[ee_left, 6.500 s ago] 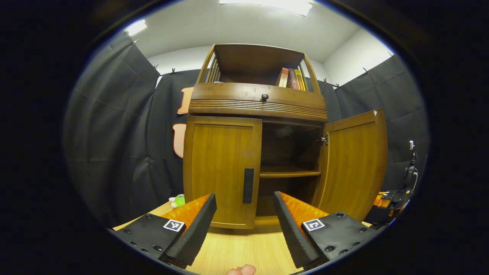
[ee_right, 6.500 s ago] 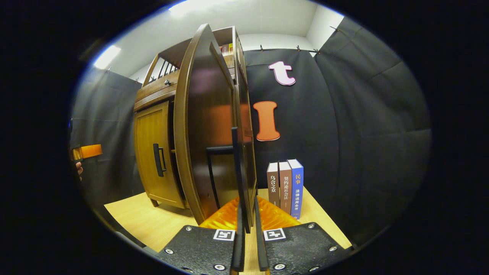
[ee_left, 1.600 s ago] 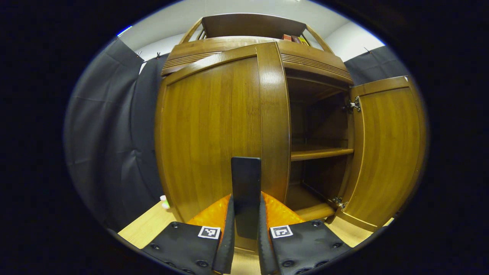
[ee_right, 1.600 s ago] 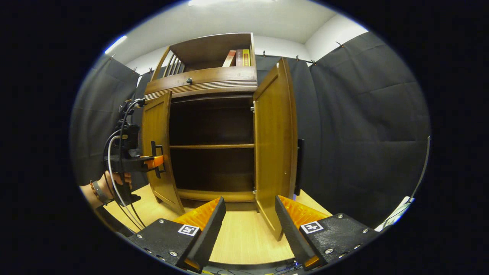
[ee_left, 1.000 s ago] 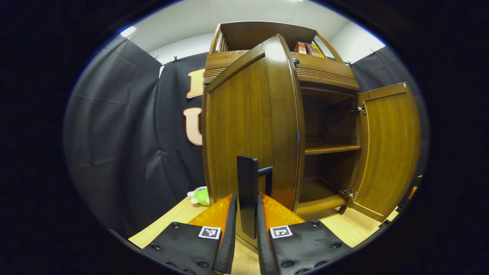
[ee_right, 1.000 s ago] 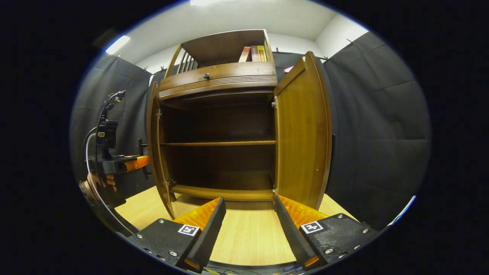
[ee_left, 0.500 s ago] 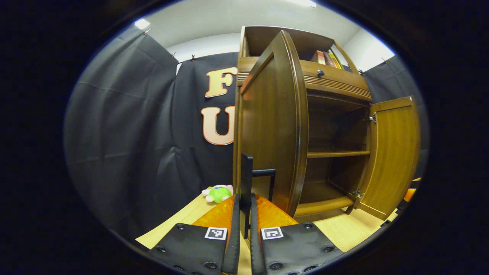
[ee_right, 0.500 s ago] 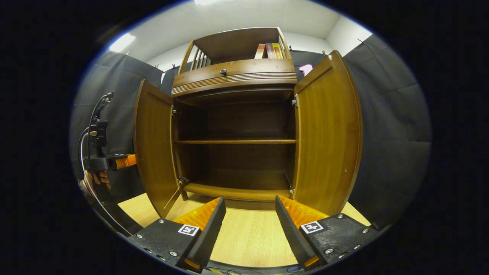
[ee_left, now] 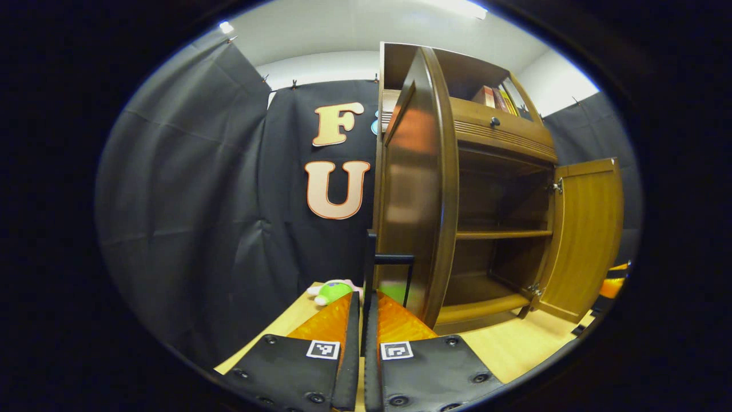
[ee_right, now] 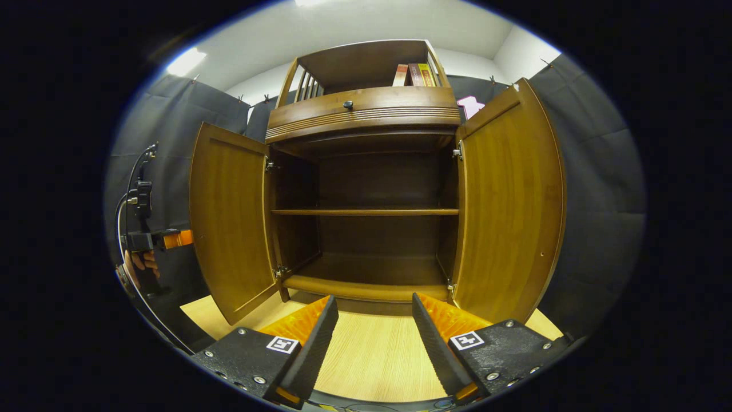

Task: Open the right door of the double-door shoe cabinet with the right hand, and open the left door with the left hand.

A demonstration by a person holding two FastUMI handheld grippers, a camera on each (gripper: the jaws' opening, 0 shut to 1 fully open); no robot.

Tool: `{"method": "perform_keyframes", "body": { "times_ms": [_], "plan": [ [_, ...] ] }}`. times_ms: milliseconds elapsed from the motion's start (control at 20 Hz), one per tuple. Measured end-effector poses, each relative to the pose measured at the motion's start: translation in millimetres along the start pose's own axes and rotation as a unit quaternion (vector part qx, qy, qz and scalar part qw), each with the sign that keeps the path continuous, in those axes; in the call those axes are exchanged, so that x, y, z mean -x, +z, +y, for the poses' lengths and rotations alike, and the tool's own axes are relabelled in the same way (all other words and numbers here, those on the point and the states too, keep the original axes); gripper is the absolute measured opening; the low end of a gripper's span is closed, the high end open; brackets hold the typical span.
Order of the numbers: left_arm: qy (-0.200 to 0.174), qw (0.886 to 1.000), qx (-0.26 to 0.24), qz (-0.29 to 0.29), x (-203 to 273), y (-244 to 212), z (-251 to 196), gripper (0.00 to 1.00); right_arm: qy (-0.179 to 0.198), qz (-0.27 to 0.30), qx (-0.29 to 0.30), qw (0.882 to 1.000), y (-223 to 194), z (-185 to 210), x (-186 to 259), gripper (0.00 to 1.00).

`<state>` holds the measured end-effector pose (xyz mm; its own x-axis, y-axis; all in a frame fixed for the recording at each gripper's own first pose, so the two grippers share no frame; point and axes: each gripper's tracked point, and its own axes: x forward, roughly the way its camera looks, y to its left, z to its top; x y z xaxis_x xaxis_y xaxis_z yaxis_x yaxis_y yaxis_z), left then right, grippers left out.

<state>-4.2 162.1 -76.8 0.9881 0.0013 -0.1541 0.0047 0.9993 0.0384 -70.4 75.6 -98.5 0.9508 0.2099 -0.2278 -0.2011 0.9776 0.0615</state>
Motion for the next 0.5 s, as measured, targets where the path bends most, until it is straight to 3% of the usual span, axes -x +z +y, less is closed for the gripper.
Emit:
{"method": "perform_keyframes", "body": {
  "times_ms": [450,500],
  "plan": [
    [-0.059,0.998,-0.01,-0.005,-5,1,28,0.12,0.0,0.002,-0.008,1.0,-4,23,-1,0.81],
    [-0.067,0.998,-0.007,-0.007,-5,0,32,0.19,0.002,0.002,-0.01,1.0,-4,25,-1,0.81]
  ]
}}
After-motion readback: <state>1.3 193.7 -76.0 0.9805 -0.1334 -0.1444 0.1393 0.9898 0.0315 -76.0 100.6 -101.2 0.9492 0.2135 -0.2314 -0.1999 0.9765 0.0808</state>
